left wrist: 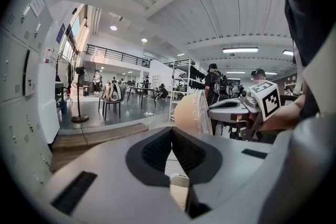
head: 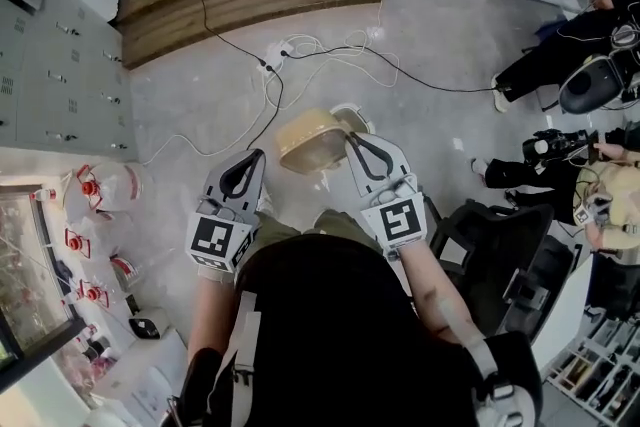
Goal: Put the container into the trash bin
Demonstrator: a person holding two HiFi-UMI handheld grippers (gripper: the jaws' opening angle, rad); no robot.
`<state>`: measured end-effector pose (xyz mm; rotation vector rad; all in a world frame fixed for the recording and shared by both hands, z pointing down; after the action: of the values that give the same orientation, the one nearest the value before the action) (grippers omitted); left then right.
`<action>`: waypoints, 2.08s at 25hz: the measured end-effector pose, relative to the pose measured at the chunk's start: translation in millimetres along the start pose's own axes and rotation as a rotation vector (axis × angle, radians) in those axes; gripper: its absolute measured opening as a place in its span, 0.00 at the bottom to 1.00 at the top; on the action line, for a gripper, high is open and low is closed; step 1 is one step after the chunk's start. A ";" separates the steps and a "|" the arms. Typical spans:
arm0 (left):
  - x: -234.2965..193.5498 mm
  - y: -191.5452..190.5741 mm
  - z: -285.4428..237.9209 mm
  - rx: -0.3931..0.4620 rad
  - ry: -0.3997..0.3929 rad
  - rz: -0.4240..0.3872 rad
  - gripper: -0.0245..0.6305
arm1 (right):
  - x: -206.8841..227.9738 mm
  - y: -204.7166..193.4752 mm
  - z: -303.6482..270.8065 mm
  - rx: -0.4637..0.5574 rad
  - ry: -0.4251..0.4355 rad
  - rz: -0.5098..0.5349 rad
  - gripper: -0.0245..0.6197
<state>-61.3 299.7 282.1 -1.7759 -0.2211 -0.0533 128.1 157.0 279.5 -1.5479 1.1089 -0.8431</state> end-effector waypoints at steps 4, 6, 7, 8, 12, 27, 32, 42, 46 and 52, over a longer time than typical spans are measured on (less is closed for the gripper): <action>-39.9 -5.6 -3.7 0.018 -0.012 0.007 0.05 | -10.6 11.0 -35.7 -0.016 -0.004 0.013 0.09; -61.0 -10.3 -4.0 0.026 -0.019 0.011 0.05 | -17.0 16.0 -55.1 -0.020 -0.007 0.020 0.09; -71.9 -13.2 -3.9 0.029 -0.023 0.012 0.05 | -20.4 18.7 -65.0 -0.022 -0.010 0.021 0.09; -83.1 -16.2 -3.9 0.032 -0.028 0.014 0.05 | -24.1 21.5 -75.1 -0.026 -0.012 0.022 0.09; -128.6 -25.7 -4.1 0.045 -0.042 0.009 0.05 | -41.8 31.0 -118.1 -0.044 -0.016 0.031 0.09; -243.0 -55.7 -6.4 0.029 -0.120 0.034 0.05 | -74.8 55.1 -231.8 -0.060 -0.055 0.025 0.09; -241.3 -53.6 -20.6 0.024 -0.143 0.036 0.05 | -66.0 55.0 -230.7 -0.084 -0.071 0.022 0.09; -210.3 -32.7 -76.6 0.009 -0.226 0.026 0.05 | -13.3 43.4 -196.3 -0.082 -0.153 -0.031 0.09; -186.2 -22.7 -103.1 0.002 -0.281 0.001 0.05 | 14.3 28.8 -167.2 -0.079 -0.219 -0.071 0.09; -143.9 -9.4 -140.5 -0.009 -0.362 -0.039 0.05 | 52.9 4.0 -120.3 -0.066 -0.318 -0.135 0.09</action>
<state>-192.2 147.7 299.0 -1.7815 -0.5165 0.2415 35.1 67.6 304.3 -1.7565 0.8162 -0.6250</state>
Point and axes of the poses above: the fingertips, and each gripper's own axes: z backward along the fingers, x to its right, y out of its top, the point moved 8 cm from there along z, backward along the fingers, and after that the axes turned 13 degrees about -z, right-handed, at the moved point
